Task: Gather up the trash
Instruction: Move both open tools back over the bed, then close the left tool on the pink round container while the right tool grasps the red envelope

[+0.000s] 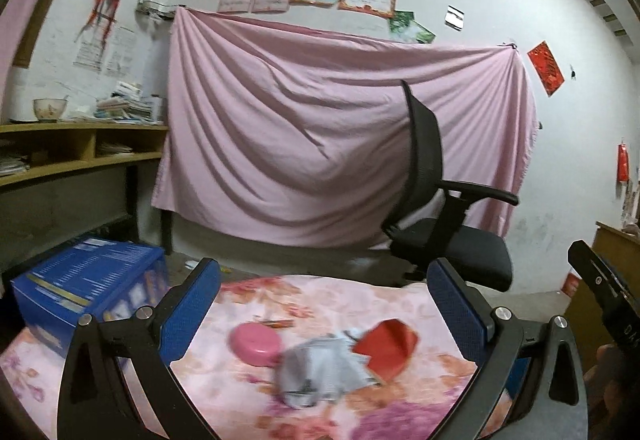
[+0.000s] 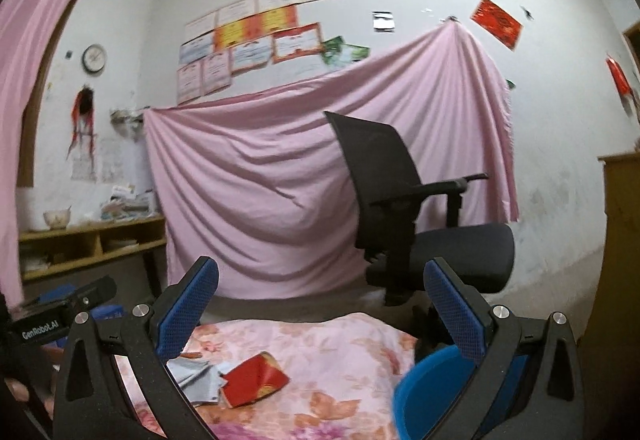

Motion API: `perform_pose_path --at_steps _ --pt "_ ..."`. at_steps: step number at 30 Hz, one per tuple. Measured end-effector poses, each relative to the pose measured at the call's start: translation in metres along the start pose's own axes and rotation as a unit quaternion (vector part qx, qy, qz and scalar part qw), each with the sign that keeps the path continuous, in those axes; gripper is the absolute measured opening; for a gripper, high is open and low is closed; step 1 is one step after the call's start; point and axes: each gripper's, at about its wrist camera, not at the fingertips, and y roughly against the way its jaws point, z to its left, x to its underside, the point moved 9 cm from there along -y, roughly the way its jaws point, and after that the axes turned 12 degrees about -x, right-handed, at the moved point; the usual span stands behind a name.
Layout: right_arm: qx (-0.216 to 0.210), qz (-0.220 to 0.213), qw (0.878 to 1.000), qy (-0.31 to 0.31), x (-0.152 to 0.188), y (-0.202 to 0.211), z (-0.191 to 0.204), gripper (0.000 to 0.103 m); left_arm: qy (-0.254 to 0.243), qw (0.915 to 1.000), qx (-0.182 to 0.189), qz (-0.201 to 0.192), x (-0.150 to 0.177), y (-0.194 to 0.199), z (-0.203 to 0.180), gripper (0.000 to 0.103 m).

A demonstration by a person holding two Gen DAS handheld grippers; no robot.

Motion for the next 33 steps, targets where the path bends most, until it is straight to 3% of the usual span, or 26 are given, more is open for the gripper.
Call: perform_pose_path --at_steps 9,18,26,30,33 --pt "-0.02 0.051 0.998 0.036 0.025 -0.032 0.038 0.103 -0.012 0.9993 -0.035 0.011 0.016 -0.007 0.056 0.101" --pt "-0.017 0.148 0.988 0.046 0.069 -0.066 0.045 0.103 -0.044 0.9957 -0.036 0.073 0.058 -0.036 0.071 0.101" --pt "0.016 0.261 0.964 0.044 0.117 -0.094 0.032 0.103 -0.082 0.9824 -0.045 0.162 0.092 -0.082 0.064 0.101" --pt "0.014 0.294 0.956 0.017 0.131 -0.106 0.025 0.103 -0.113 0.9665 -0.033 0.228 0.116 -0.11 0.057 0.101" --pt "0.012 0.314 0.949 -0.004 0.141 -0.114 0.018 0.103 -0.125 0.959 -0.023 0.253 0.125 -0.122 0.055 0.101"
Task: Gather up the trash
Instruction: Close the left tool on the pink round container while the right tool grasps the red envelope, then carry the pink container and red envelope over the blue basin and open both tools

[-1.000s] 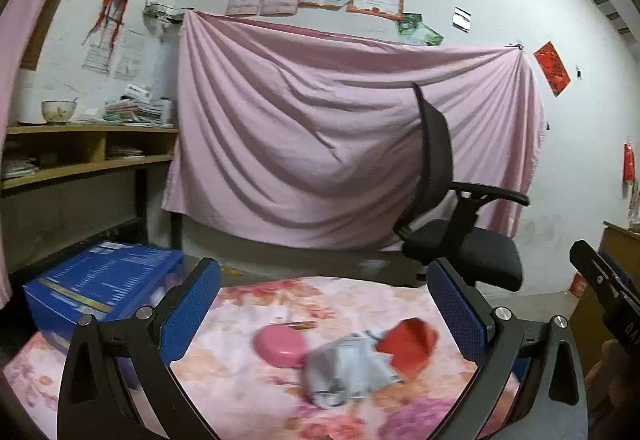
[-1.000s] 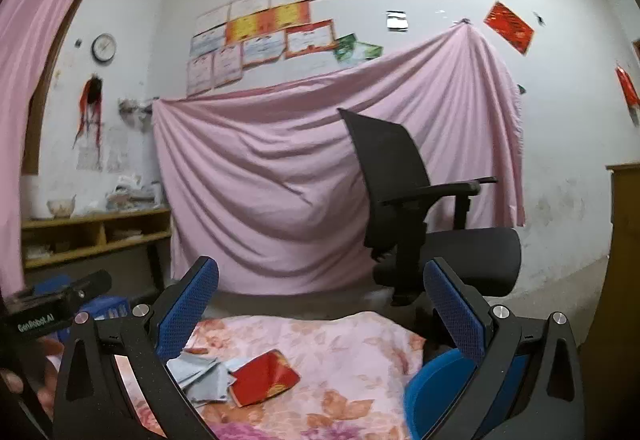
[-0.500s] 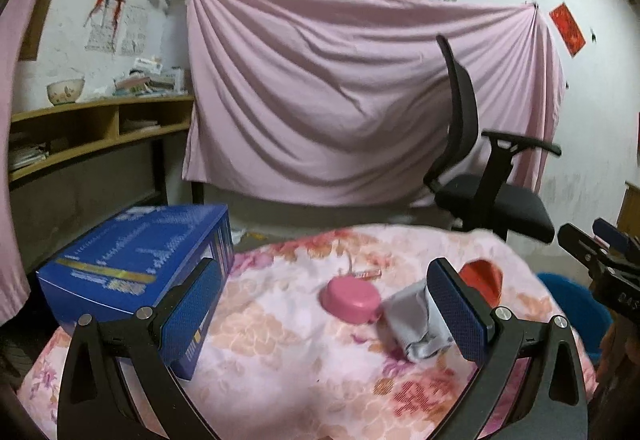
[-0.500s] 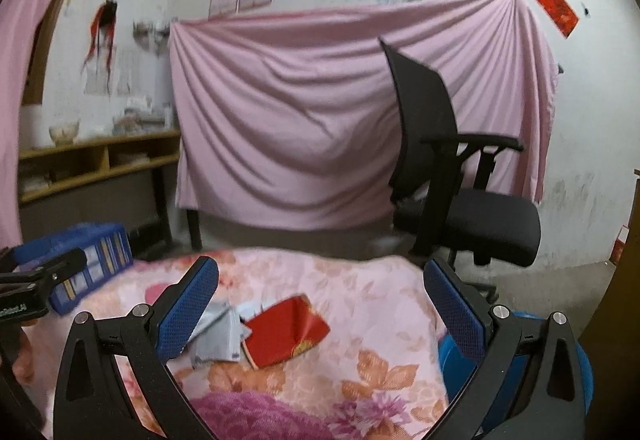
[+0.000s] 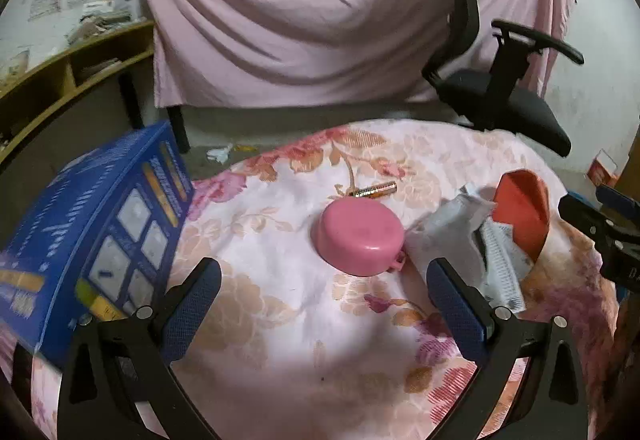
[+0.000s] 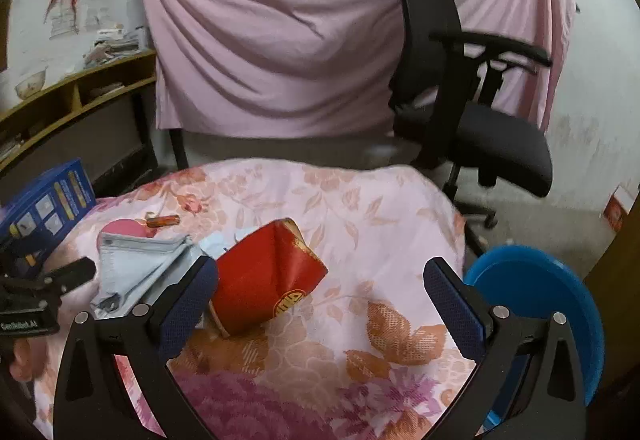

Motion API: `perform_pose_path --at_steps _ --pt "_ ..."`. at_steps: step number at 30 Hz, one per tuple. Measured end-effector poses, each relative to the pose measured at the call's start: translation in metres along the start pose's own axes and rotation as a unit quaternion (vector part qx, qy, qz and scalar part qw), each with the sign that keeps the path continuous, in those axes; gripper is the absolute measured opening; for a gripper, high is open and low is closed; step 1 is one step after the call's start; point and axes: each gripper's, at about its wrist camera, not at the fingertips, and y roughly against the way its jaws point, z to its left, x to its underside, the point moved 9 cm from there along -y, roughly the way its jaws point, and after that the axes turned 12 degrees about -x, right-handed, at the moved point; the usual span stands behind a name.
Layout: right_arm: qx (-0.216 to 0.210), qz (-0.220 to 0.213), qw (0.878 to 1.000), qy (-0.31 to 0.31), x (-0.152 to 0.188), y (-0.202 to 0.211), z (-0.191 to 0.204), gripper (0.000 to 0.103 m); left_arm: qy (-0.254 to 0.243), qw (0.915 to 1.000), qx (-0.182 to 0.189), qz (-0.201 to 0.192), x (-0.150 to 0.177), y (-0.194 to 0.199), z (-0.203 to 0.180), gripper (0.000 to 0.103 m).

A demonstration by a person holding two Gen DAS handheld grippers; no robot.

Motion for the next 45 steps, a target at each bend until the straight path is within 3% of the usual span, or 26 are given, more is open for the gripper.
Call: perform_pose_path --at_steps 5,9,12,16,19,25,29,36,45 --pt "-0.026 0.033 0.999 -0.031 0.003 -0.02 -0.002 0.101 -0.016 0.9997 0.01 0.013 -0.004 -0.015 -0.006 0.1" --pt "-0.047 0.049 0.996 -0.05 0.004 -0.033 0.0 0.084 -0.036 0.9986 0.028 0.026 -0.008 -0.027 -0.017 0.095" --pt "-0.06 0.063 0.994 -0.062 0.007 -0.04 0.0 0.078 -0.057 0.9975 0.029 0.031 -0.01 -0.033 -0.023 0.086" --pt "-0.077 0.071 0.992 -0.075 0.009 -0.042 -0.001 0.057 -0.07 0.9964 0.033 0.035 -0.01 -0.037 -0.027 0.067" --pt "-0.085 0.068 0.991 -0.078 0.009 -0.041 0.0 0.05 -0.07 0.9962 0.04 0.034 -0.008 -0.037 -0.029 0.054" --pt "-0.092 0.057 0.992 -0.06 0.007 -0.034 0.008 0.036 -0.052 0.9974 0.042 0.027 -0.004 -0.027 -0.026 0.054" --pt "-0.098 0.049 0.993 -0.049 0.007 -0.029 0.012 0.035 -0.027 0.9987 0.041 0.015 -0.001 -0.013 -0.019 0.054" --pt "-0.093 0.005 0.995 -0.021 0.002 -0.006 0.019 0.035 0.014 0.9994 0.032 -0.007 0.004 0.012 -0.012 0.054" --pt "-0.072 -0.127 0.989 0.02 -0.019 0.053 0.017 0.035 0.062 0.9934 0.025 -0.094 -0.025 0.067 -0.004 0.054"
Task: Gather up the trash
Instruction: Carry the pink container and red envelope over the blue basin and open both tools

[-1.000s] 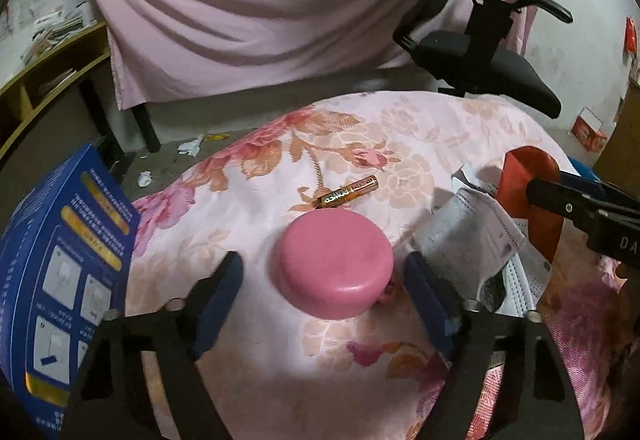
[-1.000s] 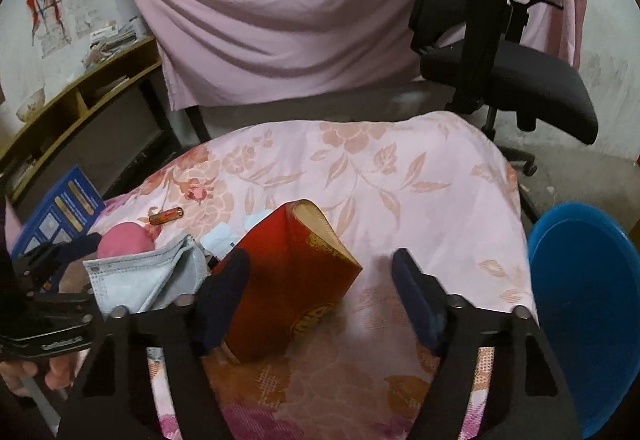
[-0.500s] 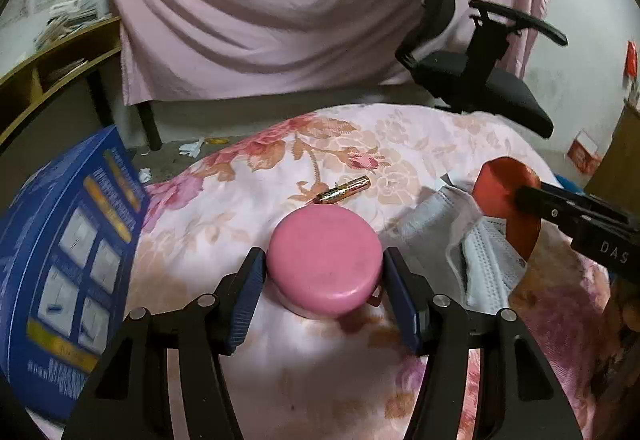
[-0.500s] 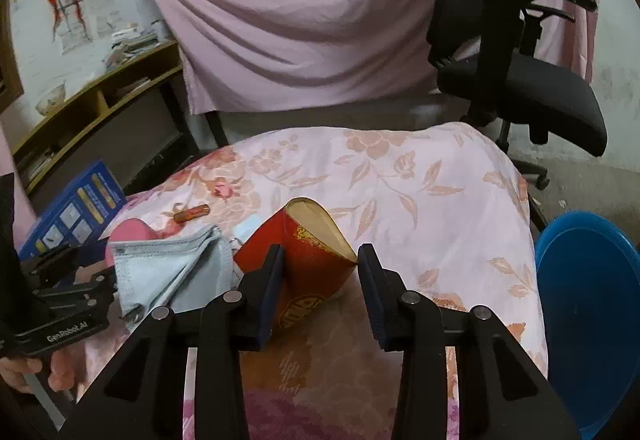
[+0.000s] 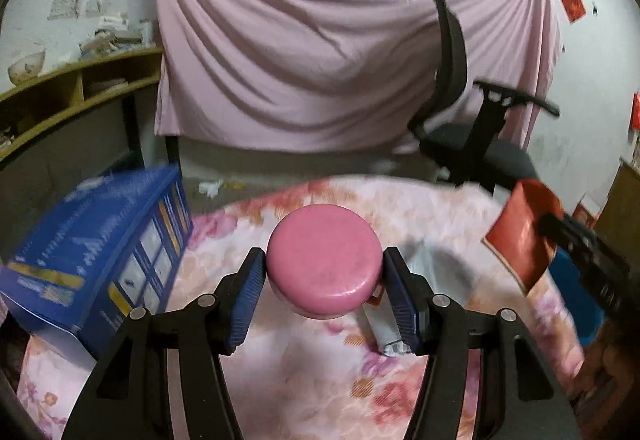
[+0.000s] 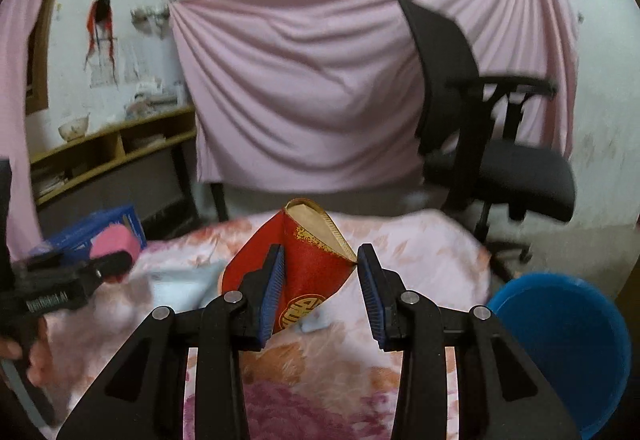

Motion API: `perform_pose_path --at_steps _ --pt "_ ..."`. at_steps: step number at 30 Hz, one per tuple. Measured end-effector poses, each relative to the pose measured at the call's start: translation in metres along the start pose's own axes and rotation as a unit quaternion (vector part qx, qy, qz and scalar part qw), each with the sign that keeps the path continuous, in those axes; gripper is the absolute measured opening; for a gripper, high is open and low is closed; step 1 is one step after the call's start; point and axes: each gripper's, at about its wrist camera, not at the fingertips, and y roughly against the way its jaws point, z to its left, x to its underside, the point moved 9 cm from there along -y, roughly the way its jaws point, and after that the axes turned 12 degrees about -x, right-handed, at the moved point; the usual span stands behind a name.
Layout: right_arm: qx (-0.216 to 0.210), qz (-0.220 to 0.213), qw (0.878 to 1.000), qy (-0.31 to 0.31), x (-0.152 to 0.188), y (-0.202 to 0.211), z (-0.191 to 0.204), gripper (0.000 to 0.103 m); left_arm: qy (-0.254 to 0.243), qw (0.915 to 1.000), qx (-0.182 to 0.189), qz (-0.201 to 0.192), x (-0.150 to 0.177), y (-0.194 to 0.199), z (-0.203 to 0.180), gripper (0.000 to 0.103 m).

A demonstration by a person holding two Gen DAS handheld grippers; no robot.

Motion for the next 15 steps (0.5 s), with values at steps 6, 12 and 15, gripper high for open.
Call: perform_pose_path --at_steps 6,12,15 --pt "0.032 -0.081 0.996 0.03 -0.026 0.041 -0.006 0.035 0.012 0.9974 0.022 -0.068 -0.035 0.039 -0.021 0.054" --pt "0.063 -0.146 0.987 0.019 -0.046 0.085 -0.028 0.035 0.002 0.992 0.063 -0.11 -0.061 0.075 -0.07 0.054" --pt "0.085 -0.176 0.981 0.006 -0.052 0.109 -0.044 0.035 -0.003 0.9891 0.087 -0.119 -0.068 0.086 -0.099 0.054"
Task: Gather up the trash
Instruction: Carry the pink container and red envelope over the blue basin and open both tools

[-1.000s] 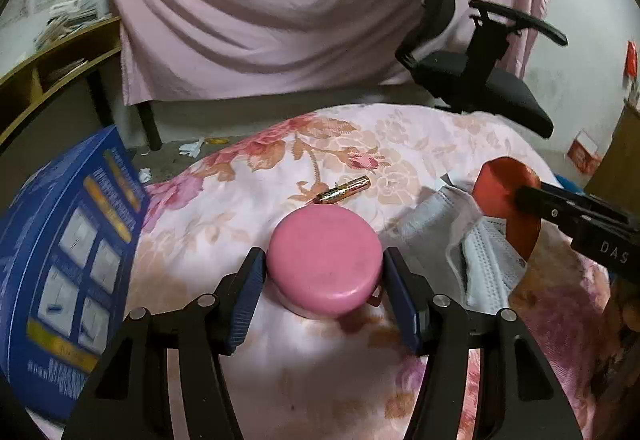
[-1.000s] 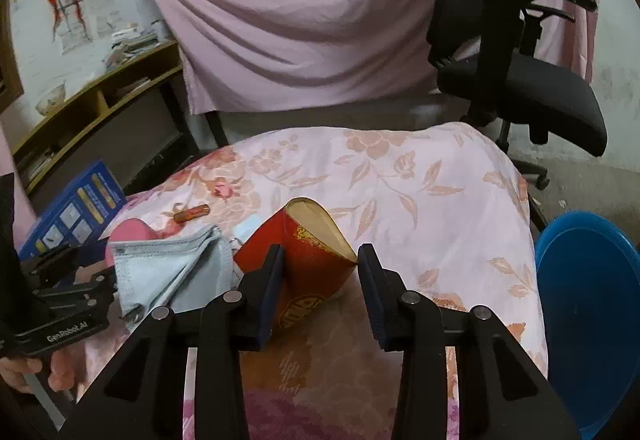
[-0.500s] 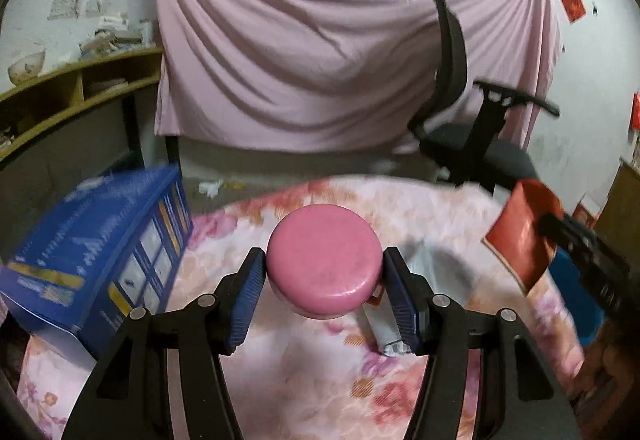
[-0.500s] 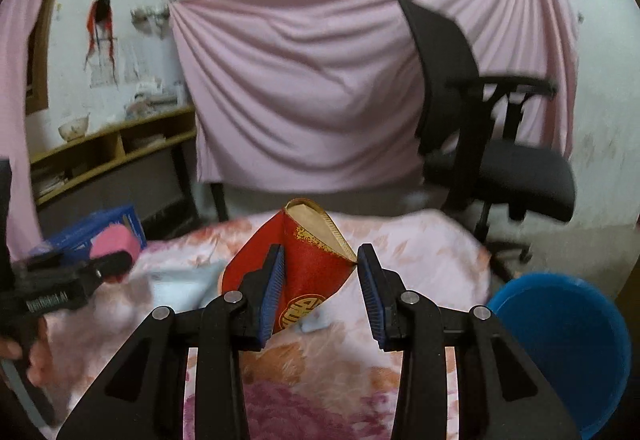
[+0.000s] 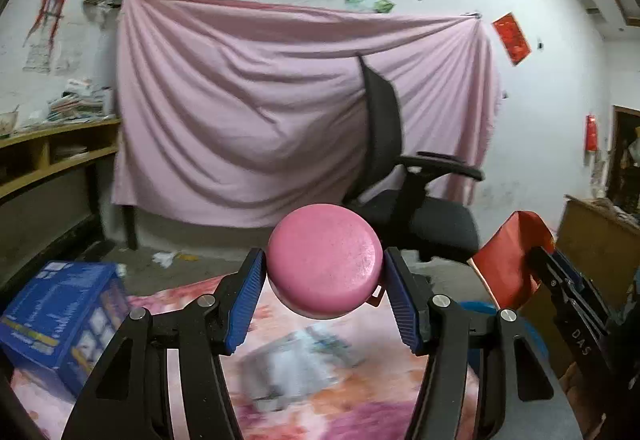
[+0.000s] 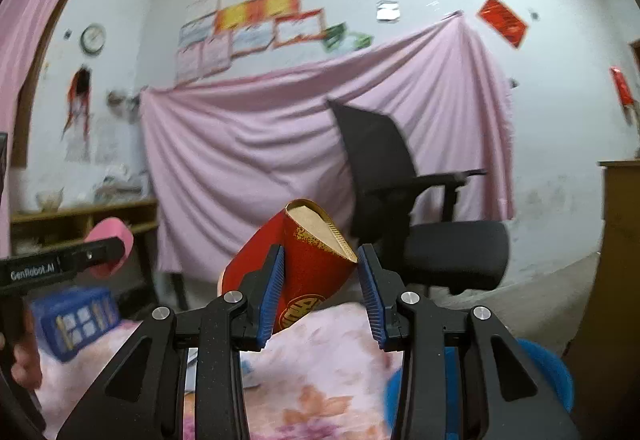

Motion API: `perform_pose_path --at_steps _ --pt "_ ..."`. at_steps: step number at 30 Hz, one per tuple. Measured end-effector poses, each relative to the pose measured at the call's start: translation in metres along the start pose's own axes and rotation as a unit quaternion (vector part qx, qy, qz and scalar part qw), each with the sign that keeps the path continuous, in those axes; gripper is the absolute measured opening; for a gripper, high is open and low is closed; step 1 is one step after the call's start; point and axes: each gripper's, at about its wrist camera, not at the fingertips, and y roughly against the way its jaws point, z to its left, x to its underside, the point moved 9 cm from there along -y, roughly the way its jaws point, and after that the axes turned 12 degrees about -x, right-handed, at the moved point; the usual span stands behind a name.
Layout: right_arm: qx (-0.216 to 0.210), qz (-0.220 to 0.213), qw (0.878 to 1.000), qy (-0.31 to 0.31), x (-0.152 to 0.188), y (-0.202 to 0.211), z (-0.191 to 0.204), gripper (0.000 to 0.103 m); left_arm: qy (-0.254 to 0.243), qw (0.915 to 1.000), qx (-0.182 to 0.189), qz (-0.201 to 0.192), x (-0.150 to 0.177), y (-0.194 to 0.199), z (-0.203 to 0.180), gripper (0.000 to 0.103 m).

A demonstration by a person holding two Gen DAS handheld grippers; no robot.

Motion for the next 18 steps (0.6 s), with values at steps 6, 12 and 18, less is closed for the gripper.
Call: perform_pose_path --at_steps 6,12,18 --pt "0.058 -0.042 0.997 -0.02 -0.019 0.033 -0.049 0.035 -0.013 0.9989 0.046 -0.001 -0.009 -0.002 -0.057 0.054" --pt "0.107 -0.048 0.992 -0.046 -0.021 0.056 -0.095 0.035 -0.037 0.9949 0.093 0.01 -0.005 -0.01 -0.122 0.054" --pt "0.142 -0.028 0.988 -0.059 -0.011 0.068 -0.128 0.035 -0.067 0.9886 0.132 0.03 0.009 -0.019 -0.175 0.054"
